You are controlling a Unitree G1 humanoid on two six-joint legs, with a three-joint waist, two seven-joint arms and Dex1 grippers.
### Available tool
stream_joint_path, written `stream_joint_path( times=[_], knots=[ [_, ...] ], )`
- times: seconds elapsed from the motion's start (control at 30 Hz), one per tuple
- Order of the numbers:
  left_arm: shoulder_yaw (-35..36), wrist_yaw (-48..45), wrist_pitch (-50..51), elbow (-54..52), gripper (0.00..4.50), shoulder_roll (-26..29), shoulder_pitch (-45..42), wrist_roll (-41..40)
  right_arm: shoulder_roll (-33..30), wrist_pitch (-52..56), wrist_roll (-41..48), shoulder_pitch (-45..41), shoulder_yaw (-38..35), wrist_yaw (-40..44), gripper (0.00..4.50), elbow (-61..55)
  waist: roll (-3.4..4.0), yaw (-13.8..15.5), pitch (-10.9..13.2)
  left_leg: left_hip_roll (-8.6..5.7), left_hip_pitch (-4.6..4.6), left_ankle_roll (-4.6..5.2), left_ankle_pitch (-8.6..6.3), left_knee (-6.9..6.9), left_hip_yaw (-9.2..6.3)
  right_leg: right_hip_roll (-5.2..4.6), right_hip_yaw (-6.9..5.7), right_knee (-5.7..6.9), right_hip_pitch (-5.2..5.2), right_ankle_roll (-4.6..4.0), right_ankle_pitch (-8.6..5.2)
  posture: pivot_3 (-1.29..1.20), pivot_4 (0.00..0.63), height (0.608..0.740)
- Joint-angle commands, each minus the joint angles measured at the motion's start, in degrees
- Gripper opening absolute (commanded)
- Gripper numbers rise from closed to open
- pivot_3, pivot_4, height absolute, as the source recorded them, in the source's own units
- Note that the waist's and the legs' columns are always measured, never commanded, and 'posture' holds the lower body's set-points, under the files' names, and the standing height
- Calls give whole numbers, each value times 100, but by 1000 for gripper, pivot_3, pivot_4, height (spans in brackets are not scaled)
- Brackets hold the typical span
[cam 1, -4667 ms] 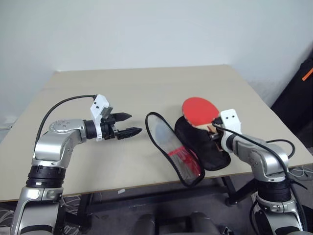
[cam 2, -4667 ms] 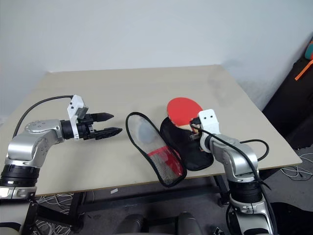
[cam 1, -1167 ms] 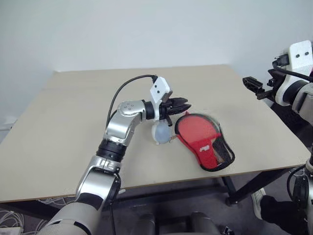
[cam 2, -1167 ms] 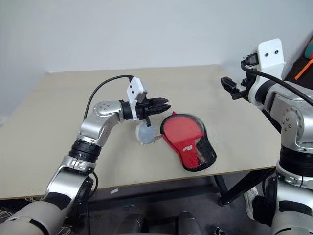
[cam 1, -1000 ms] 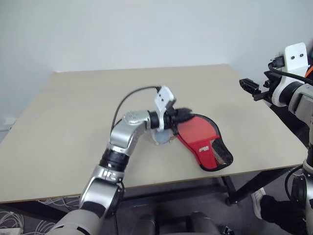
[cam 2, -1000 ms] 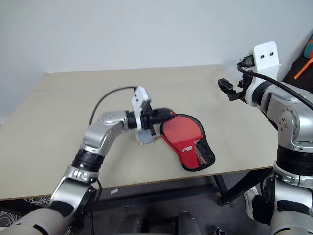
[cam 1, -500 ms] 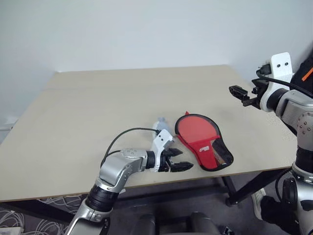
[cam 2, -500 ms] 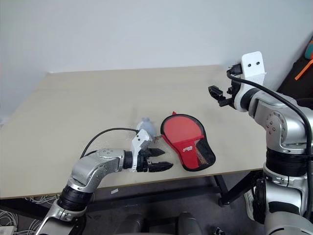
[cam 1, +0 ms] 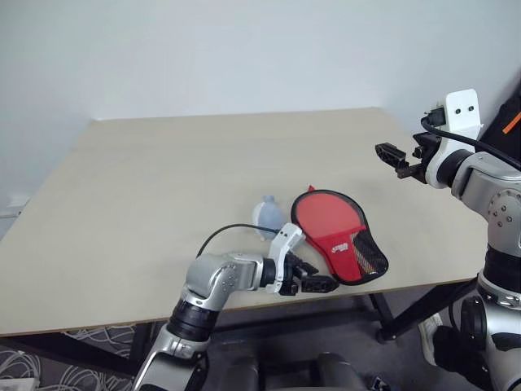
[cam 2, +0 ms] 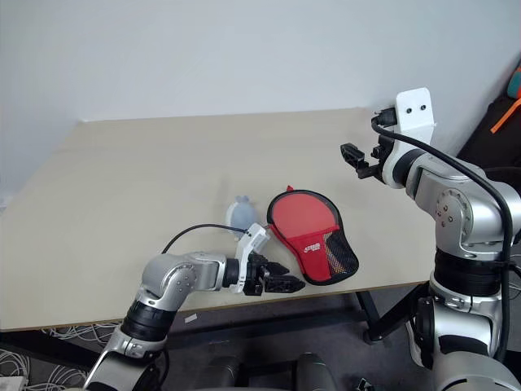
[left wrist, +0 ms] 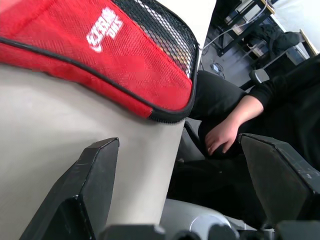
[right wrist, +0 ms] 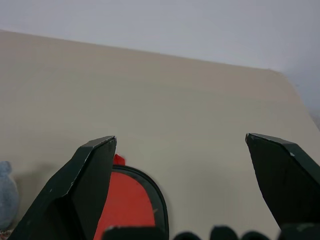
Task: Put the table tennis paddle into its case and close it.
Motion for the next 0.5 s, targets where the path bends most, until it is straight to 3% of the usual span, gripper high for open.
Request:
stream_joint_path(
  times=[0.03, 0.5],
  knots=[
    [22, 108, 137, 68, 4069, -59, -208, -96, 16, 3, 32, -113, -159, -82, 4500, -232, 1, 0, -1, 0, 0, 0, 0, -1, 0, 0, 0, 0, 0, 0, 0, 0, 0, 740],
    [235, 914, 804, 443, 4069, -650, -298, -75, 146, 58, 35, -162, -149, -154, 4500, -269, 7, 4, -5, -5, 1, 0, 0, -2, -2, -3, 0, -3, 5, -1, 0, 0, 0, 740]
  ],
)
